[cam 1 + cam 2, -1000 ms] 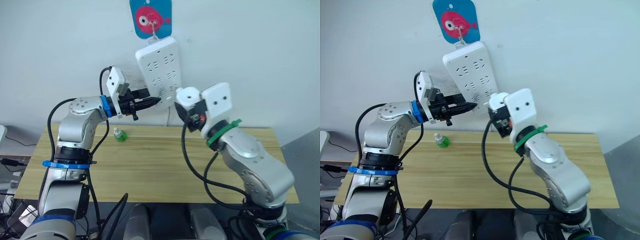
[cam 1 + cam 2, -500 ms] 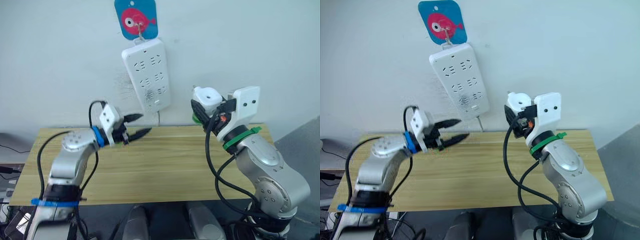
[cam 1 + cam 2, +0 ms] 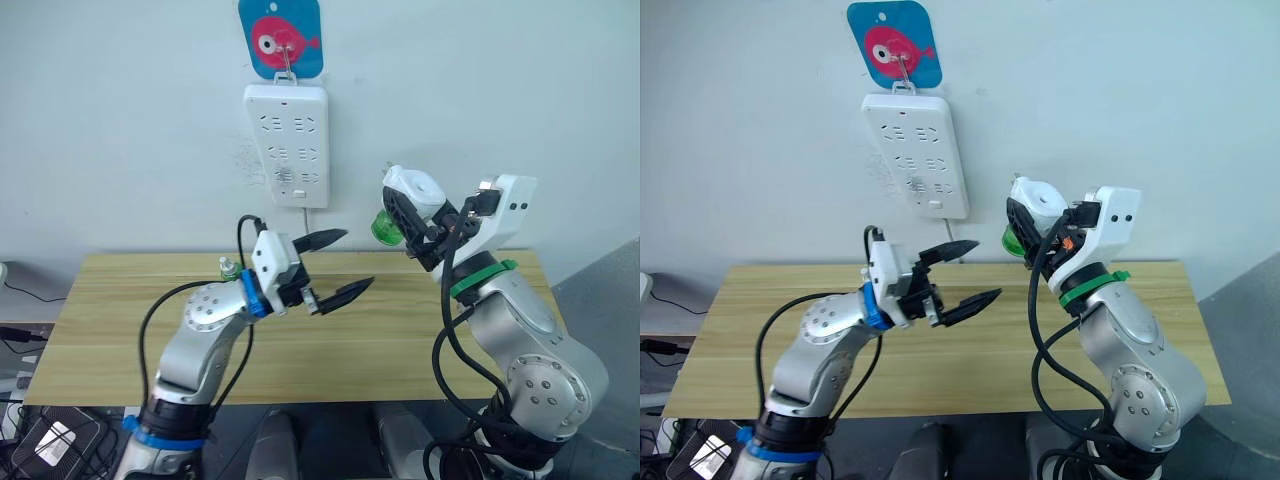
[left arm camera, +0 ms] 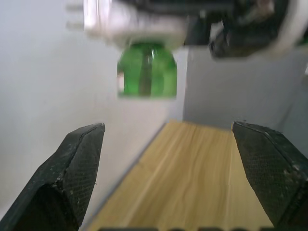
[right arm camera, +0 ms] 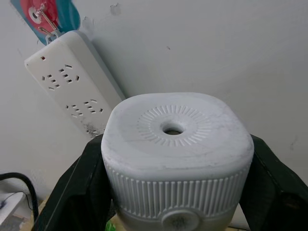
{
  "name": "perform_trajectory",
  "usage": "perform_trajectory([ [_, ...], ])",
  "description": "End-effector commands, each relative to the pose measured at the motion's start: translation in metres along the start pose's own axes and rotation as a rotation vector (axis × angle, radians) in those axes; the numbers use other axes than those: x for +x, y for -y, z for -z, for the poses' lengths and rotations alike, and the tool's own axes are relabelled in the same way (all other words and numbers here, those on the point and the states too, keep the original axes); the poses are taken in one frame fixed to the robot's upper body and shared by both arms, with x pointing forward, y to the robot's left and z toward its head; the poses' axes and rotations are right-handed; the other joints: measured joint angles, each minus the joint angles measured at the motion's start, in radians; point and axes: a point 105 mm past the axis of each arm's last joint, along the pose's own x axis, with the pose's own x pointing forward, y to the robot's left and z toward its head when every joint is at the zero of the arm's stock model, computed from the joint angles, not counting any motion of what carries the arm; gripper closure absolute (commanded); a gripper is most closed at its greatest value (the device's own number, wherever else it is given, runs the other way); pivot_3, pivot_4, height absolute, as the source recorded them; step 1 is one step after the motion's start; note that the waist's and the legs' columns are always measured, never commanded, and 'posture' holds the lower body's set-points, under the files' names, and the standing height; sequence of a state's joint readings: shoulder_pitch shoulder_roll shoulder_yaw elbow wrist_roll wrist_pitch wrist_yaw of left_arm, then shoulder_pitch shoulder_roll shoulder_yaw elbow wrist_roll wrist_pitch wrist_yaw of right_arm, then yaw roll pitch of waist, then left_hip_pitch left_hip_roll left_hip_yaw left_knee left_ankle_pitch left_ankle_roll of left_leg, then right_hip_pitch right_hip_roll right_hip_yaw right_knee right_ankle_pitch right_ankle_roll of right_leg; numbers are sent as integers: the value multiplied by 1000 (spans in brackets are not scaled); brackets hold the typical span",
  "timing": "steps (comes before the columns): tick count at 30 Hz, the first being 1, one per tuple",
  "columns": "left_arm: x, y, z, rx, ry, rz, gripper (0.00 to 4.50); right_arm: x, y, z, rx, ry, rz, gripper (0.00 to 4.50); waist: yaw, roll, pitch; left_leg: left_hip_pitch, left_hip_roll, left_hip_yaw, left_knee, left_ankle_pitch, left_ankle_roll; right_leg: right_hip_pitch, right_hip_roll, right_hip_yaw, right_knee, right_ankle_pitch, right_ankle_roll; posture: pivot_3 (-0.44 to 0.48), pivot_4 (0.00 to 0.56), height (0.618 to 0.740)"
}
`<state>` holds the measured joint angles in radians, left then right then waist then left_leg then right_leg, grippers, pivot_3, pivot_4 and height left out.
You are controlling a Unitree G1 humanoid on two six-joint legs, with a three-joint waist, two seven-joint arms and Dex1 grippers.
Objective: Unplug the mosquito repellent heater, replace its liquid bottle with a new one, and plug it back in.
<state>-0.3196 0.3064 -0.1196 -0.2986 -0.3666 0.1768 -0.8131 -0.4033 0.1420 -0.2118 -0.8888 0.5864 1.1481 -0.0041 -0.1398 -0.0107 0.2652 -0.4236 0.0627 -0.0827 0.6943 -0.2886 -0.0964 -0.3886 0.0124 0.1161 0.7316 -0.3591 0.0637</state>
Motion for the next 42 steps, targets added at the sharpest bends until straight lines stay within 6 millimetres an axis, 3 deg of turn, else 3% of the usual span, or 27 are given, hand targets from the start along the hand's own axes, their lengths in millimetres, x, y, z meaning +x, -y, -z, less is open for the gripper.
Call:
perform_trajectory([
  [1, 17, -3, -19, 67, 102, -37, 0, -3, -12, -6, 103, 44, -45, 1517, -1, 0, 0, 0, 0, 0, 0, 0, 0, 0, 0, 0, 0, 0, 0, -176, 263, 697],
  [12, 20, -3, -12, -41, 84, -82, 0, -5, -21, -7, 156, 34, -86, 1517, -6, 0, 0, 0, 0, 0, 0, 0, 0, 0, 0, 1, 0, 0, 0, -185, 266, 697],
  [18, 21, -3, -17, -42, 92, -67, 0, -6, -22, -8, 165, 29, -93, 1517, -5, 0, 1, 0, 0, 0, -1, 0, 0, 0, 0, 1, -1, 0, 0, -182, 267, 697],
  [21, 24, -5, -20, -38, 103, -70, 569, -6, -23, -7, 162, 23, -102, 1517, -5, 0, 1, 0, 0, 0, -1, 0, 0, 0, 0, 1, -1, 0, 0, -182, 266, 697],
  [27, 24, -3, -18, -26, 99, -46, 2237, -7, -26, -6, 159, 13, -112, 1517, -5, 0, 1, 0, 0, 1, -2, 0, 0, 0, 0, 1, -3, 0, 0, -185, 268, 697],
  [34, 17, -5, -14, -17, 70, -43, 2240, -9, -28, -6, 162, 0, -130, 1517, -4, 0, 2, -1, 0, 1, -2, 0, 0, 0, 0, 1, -4, 0, 0, -182, 266, 697],
  [38, 12, -11, -13, 30, 28, -15, 2240, -15, -19, -5, 154, -28, -143, 130, -3, 0, 2, -1, 0, 0, -3, 0, 0, 0, 0, 1, -4, 0, 0, -177, 266, 697],
  [42, -3, -10, -7, 123, -63, 133, 2240, -30, -6, 5, 126, -183, -212, 0, -2, 0, 6, -2, 0, 1, -3, 0, 0, 0, 0, 0, -5, 0, 0, -170, 272, 697],
])
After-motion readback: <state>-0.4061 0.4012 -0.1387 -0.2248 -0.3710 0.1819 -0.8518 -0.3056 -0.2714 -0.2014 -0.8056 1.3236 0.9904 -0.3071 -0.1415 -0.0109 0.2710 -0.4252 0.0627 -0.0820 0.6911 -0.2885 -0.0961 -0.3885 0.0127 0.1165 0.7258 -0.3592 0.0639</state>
